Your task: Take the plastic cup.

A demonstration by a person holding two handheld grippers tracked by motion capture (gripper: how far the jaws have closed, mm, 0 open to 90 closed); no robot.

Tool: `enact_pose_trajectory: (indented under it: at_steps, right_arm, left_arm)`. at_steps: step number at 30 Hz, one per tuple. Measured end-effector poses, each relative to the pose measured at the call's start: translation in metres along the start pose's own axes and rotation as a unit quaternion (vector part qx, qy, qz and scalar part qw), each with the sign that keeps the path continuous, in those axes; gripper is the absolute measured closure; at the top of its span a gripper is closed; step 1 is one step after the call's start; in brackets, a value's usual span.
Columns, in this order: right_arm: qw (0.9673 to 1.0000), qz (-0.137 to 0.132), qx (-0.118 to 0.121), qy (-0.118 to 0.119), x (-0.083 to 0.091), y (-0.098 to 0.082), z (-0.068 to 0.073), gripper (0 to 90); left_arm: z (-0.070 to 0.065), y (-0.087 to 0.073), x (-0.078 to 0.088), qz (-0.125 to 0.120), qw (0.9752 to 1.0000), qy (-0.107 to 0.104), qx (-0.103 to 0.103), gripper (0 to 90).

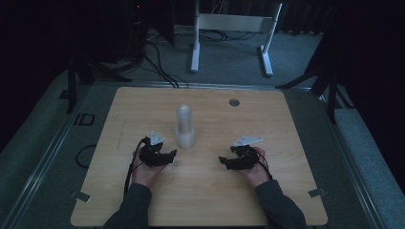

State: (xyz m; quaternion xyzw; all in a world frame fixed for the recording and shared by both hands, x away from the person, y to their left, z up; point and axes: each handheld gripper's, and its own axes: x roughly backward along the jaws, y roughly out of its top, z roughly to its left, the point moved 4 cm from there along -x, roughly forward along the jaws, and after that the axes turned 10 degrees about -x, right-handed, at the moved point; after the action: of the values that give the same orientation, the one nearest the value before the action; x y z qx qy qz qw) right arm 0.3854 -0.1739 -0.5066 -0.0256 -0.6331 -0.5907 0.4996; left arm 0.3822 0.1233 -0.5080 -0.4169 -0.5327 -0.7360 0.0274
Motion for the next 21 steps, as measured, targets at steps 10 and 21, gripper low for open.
enact_pose_trajectory:
  at_steps: [10, 21]
  right_arm:
    - [0.9999, -0.01, 0.01, 0.001, 0.007, 0.012, 0.001, 29.9]
    - [0.9981, -0.053, 0.021, 0.022, 0.014, 0.063, 0.013, 25.8]
  left_arm:
    - [0.002, 0.018, 0.005, -0.031, 0.9992, -0.013, -0.022, 30.0]
    - [0.0, 0.048, -0.008, -0.071, 0.9964, -0.028, -0.038, 21.3]
